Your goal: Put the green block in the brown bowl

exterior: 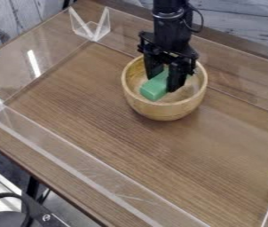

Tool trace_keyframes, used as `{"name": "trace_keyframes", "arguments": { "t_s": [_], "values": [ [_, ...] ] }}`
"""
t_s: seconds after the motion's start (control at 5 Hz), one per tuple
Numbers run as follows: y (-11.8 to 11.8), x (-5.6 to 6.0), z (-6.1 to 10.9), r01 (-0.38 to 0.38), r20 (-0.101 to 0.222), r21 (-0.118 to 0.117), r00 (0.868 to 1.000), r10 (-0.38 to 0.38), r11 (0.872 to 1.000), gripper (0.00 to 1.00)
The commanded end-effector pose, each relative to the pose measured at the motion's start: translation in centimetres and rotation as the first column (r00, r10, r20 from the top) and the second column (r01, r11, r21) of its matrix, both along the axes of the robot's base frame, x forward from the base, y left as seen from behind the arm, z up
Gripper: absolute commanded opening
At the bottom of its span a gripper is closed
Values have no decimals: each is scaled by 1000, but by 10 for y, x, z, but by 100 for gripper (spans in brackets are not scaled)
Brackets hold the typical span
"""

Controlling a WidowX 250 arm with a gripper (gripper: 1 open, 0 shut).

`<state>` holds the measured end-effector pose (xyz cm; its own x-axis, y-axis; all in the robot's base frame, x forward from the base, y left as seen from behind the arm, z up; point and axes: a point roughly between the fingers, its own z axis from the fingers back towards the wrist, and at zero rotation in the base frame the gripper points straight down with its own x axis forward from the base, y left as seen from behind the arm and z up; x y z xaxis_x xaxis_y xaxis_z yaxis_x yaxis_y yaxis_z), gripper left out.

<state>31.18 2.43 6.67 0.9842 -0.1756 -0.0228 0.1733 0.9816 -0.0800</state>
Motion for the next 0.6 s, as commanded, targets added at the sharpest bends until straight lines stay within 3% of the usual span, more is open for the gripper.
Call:
{"name": "trace_keyframes", "arguments": {
  "t_s": [0.0,0.4],
  "values": [
    [4,12,18,-6,65,9,998,5,1000,0],
    [5,13,17,-8,58,9,998,7,1000,0]
  ]
}}
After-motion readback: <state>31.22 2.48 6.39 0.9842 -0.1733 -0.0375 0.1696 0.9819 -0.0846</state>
